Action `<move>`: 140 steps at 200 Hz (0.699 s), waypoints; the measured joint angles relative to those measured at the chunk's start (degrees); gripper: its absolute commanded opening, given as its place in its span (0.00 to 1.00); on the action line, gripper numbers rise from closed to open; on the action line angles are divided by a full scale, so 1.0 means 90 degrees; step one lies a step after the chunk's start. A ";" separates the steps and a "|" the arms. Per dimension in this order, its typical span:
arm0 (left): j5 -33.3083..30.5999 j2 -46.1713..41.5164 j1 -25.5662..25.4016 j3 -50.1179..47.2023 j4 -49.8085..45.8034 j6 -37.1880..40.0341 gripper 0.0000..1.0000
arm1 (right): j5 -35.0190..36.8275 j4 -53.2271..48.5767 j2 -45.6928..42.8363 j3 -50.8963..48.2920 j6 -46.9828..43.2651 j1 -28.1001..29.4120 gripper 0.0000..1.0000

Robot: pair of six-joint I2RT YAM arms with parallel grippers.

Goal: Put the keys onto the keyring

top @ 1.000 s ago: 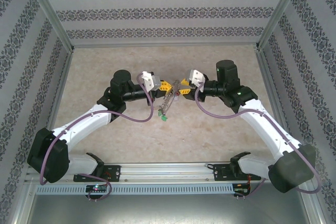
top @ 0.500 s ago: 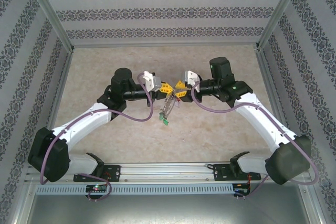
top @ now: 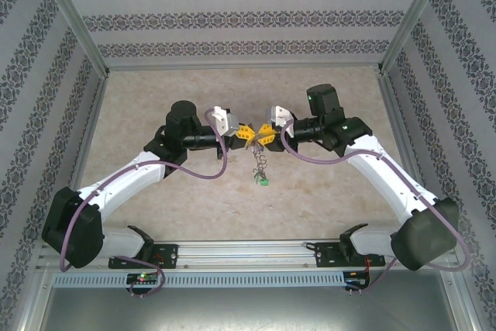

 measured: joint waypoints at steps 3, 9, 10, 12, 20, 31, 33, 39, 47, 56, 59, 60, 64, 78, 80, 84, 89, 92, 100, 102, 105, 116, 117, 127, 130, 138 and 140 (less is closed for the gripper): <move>0.0002 0.0002 0.0000 0.0000 -0.0007 0.0007 0.00 | 0.0000 -0.0022 0.0007 0.0012 0.0000 0.0010 0.25; 0.0015 0.0012 0.0000 0.0002 -0.0034 0.0022 0.00 | 0.0000 -0.0046 0.0022 0.0032 -0.0005 0.0007 0.24; 0.0015 0.0015 0.0000 0.0002 -0.0039 0.0024 0.00 | 0.0000 -0.0051 0.0022 0.0039 -0.0005 0.0007 0.24; 0.0015 0.0017 0.0000 0.0010 -0.0051 0.0036 0.00 | 0.0000 -0.0066 0.0029 0.0046 -0.0007 0.0010 0.23; 0.0019 0.0032 0.0000 0.0029 -0.0117 0.0066 0.00 | 0.0000 -0.0075 0.0044 0.0061 -0.0019 0.0007 0.20; 0.0017 0.0041 0.0000 0.0049 -0.0155 0.0104 0.00 | 0.0000 -0.0163 0.0073 0.0109 -0.0029 0.0007 0.14; 0.0019 0.0041 0.0000 0.0049 -0.0158 0.0109 0.00 | 0.0000 -0.0168 0.0080 0.0117 -0.0041 0.0007 0.13; 0.0019 0.0041 0.0000 0.0056 -0.0168 0.0119 0.00 | 0.0000 -0.0197 0.0104 0.0146 -0.0068 0.0007 0.10; 0.0022 0.0041 0.0000 0.0058 -0.0177 0.0134 0.00 | 0.0000 -0.0233 0.0131 0.0175 -0.0085 0.0007 0.06; 0.0044 0.0041 0.0000 0.0058 -0.0199 0.0151 0.00 | 0.0002 -0.0296 0.0158 0.0214 -0.0090 0.0007 0.03; 0.0044 0.0041 0.0000 0.0058 -0.0211 0.0155 0.00 | 0.0000 -0.0313 0.0163 0.0228 -0.0129 0.0007 0.02; 0.0044 0.0041 0.0000 0.0058 -0.0211 0.0155 0.00 | 0.0002 -0.0321 0.0165 0.0228 -0.0124 0.0007 0.01; 0.0044 0.0041 0.0000 0.0058 -0.0226 0.0158 0.00 | 0.0002 -0.0362 0.0175 0.0243 -0.0129 0.0007 0.00; 0.0068 0.0041 0.0000 0.0058 -0.0255 0.0172 0.00 | 0.0000 -0.0488 0.0202 0.0299 -0.0129 0.0007 0.00; 0.0068 0.0041 0.0000 0.0058 -0.0260 0.0177 0.00 | 0.0002 -0.0512 0.0209 0.0316 -0.0129 0.0007 0.00; 0.0066 0.0044 0.0000 0.0058 -0.0262 0.0180 0.00 | 0.0002 -0.0551 0.0226 0.0340 -0.0126 0.0007 0.00; 0.0061 0.0044 0.0000 0.0058 -0.0270 0.0182 0.00 | 0.0005 -0.0590 0.0245 0.0369 -0.0112 0.0007 0.00; 0.0058 0.0044 0.0000 0.0063 -0.0279 0.0182 0.00 | 0.0005 -0.0610 0.0260 0.0386 -0.0095 0.0007 0.00; 0.0007 0.0051 0.0000 0.0085 -0.0328 0.0180 0.03 | 0.0027 -0.0656 0.0284 0.0420 -0.0012 0.0010 0.00; -0.0007 0.0051 0.0000 0.0095 -0.0335 0.0180 0.05 | 0.0036 -0.0663 0.0287 0.0430 0.0012 0.0010 0.00; -0.0032 0.0061 0.0000 0.0109 -0.0359 0.0180 0.08 | 0.0058 -0.0675 0.0296 0.0440 0.0024 0.0010 0.00; -0.0112 0.0112 0.0000 0.0231 -0.0556 0.0177 0.21 | 0.0204 -0.0692 0.0311 0.0469 0.0206 0.0039 0.00; -0.0114 0.0114 0.0000 0.0240 -0.0568 0.0177 0.22 | 0.0211 -0.0690 0.0311 0.0469 0.0211 0.0039 0.00; -0.0204 0.0187 0.0005 0.0389 -0.0746 0.0153 0.34 | 0.0384 -0.0714 0.0311 0.0471 0.0471 0.0083 0.00; -0.0209 0.0206 0.0015 0.0425 -0.0780 0.0151 0.36 | 0.0457 -0.0724 0.0313 0.0471 0.0573 0.0097 0.00; -0.0277 0.0243 0.0029 0.0527 -0.0833 0.0070 0.43 | 0.0648 -0.0770 0.0321 0.0474 0.0848 0.0143 0.00; -0.0301 0.0245 0.0041 0.0544 -0.0828 0.0087 0.43 | 0.0733 -0.0794 0.0330 0.0476 0.0988 0.0163 0.00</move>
